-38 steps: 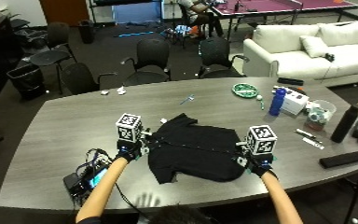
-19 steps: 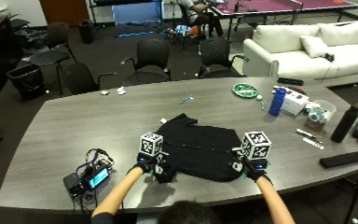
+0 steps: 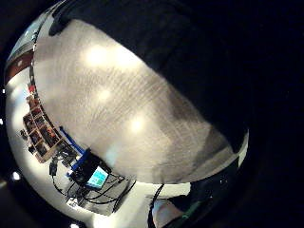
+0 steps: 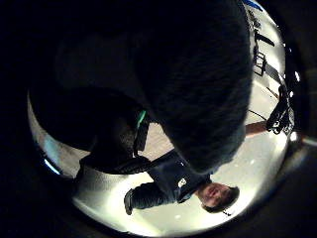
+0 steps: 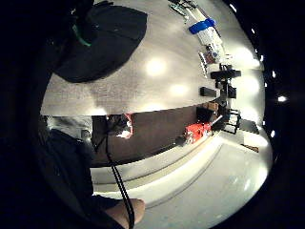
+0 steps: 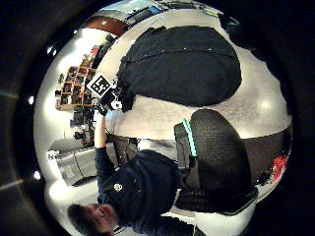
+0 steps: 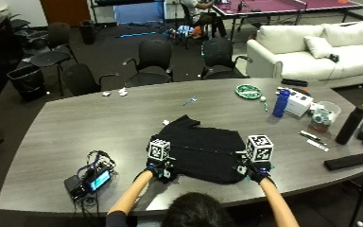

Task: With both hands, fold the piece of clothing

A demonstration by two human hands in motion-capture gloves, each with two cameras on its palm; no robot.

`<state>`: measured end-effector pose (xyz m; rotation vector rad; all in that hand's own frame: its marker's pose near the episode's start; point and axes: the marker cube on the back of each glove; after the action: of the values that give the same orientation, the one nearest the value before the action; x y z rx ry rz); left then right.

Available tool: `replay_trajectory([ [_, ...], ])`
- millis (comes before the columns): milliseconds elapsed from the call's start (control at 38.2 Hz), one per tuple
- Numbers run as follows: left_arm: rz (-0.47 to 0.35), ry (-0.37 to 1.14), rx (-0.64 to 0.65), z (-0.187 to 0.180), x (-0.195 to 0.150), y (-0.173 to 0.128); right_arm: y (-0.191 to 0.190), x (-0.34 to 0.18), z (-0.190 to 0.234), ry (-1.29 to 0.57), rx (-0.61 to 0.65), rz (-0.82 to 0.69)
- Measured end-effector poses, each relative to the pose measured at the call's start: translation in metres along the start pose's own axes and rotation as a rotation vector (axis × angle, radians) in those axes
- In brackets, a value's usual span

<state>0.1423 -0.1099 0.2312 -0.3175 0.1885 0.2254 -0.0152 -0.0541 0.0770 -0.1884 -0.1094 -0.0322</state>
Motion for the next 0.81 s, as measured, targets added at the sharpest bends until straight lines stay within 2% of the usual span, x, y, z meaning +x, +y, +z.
replay_trajectory([
  [183,-0.11,0.0,0.153,-0.012,0.0,-0.016,-0.016,-0.011,0.014,-0.006,-0.032,-0.015],
  [419,-0.129,-0.016,0.222,-0.046,0.012,-0.023,-0.044,-0.027,0.052,-0.001,-0.117,-0.034],
  [497,-0.151,-0.005,0.211,-0.06,0.012,-0.021,-0.063,-0.032,0.07,-0.012,-0.104,-0.083],
  [602,-0.183,0.027,0.224,-0.072,0.01,-0.019,-0.066,-0.047,0.074,-0.014,-0.088,-0.126],
  [707,-0.176,0.075,0.307,-0.085,0.009,-0.018,-0.077,-0.052,0.097,-0.017,-0.172,-0.075],
  [811,-0.187,0.103,0.311,-0.085,0.006,-0.015,-0.084,-0.05,0.109,0.006,-0.21,-0.003],
])
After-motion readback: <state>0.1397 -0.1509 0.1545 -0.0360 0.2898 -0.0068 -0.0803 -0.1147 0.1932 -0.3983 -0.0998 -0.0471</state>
